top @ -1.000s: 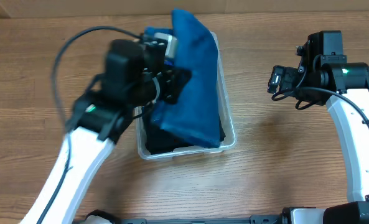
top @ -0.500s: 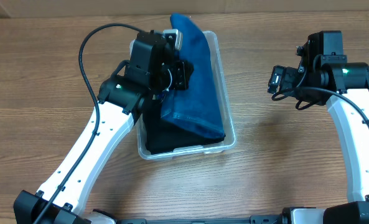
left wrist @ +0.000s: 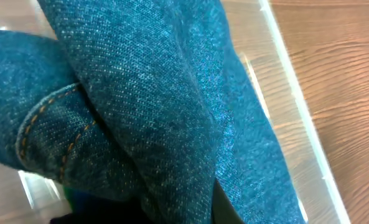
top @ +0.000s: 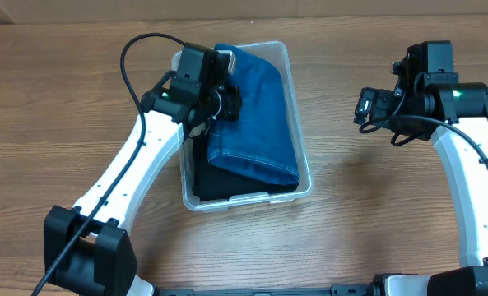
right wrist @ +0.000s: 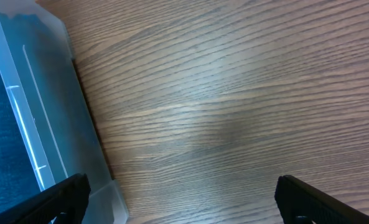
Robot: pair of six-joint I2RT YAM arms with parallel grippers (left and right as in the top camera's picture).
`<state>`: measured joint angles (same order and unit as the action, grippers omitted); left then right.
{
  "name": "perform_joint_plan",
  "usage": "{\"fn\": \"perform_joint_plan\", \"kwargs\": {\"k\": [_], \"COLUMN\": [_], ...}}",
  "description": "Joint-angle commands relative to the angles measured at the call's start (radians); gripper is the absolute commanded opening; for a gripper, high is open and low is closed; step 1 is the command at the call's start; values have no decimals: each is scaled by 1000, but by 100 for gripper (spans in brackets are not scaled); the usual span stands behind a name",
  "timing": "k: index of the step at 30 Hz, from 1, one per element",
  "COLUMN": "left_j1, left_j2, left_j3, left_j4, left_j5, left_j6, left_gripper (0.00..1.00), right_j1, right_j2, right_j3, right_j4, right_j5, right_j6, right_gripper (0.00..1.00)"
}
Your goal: Pack container
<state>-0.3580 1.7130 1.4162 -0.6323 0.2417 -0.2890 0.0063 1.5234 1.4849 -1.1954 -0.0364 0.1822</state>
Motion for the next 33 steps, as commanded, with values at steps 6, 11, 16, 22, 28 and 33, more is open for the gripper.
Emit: {"fn": "perform_joint_plan", "kwargs": {"k": [6, 11, 16, 22, 28, 33], "left_j1": [129, 119, 39, 31, 129, 184], "left_j2": [-186, -282, -298, -102, 89, 154], "left_j3": [31, 34, 34, 6, -235, -276], "left_j4": [-98, -83, -39, -172, -159, -118], "left_j5": [-174, -54, 79, 200, 122, 241], "left_j6": [56, 106, 292, 311, 130, 184], "left_gripper": [86, 100, 4, 4, 4, 4], "right_j1": [-2, -2, -2, -2, -2, -2], "right_j2": [-5, -5, -5, -5, -5, -5], "right_j3": [8, 8, 8, 8, 8, 8], "right_j4": [11, 11, 19, 19, 18, 18], "right_j5": [9, 9, 9, 9, 9, 9], "right_j6": [1, 1, 1, 1, 1, 1], "right_gripper": [100, 100, 100, 100, 100, 100]}}
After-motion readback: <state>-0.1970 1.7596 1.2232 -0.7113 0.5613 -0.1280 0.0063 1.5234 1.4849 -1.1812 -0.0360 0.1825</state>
